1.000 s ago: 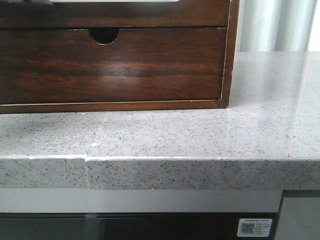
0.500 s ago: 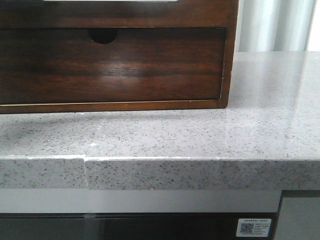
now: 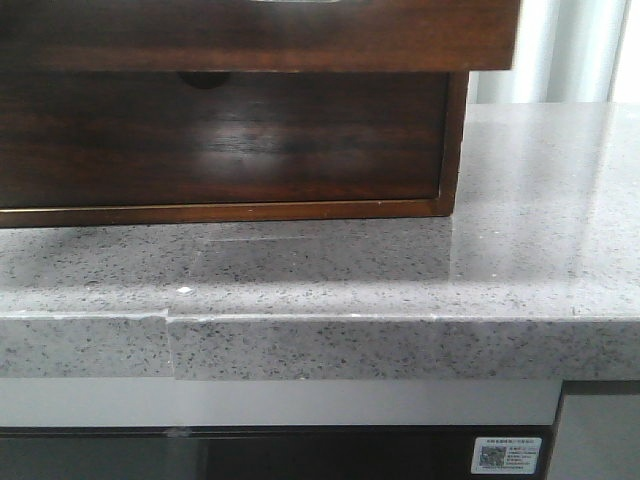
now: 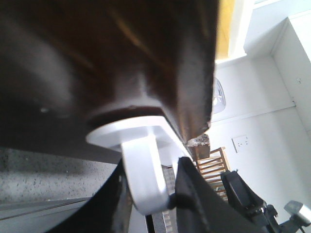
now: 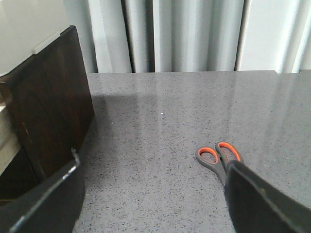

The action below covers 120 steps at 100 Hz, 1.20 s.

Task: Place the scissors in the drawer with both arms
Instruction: 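Pull the drawer open toward the robot with the left gripper, then lower the right gripper over the grey-and-orange scissors near the pivot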

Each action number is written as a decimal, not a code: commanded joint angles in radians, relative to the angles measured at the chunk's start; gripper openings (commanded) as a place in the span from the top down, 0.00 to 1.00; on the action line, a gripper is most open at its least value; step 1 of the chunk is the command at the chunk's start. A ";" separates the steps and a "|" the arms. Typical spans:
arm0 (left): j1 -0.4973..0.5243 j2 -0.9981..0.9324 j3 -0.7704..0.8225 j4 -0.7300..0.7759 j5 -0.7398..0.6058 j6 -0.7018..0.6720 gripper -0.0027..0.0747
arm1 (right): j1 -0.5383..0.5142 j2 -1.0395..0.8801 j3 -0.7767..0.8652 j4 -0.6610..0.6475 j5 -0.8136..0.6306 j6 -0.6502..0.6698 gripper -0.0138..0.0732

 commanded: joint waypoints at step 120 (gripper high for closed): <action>0.012 -0.235 -0.377 1.051 0.013 -0.303 0.44 | -0.007 0.413 -0.316 -0.153 0.322 0.063 0.23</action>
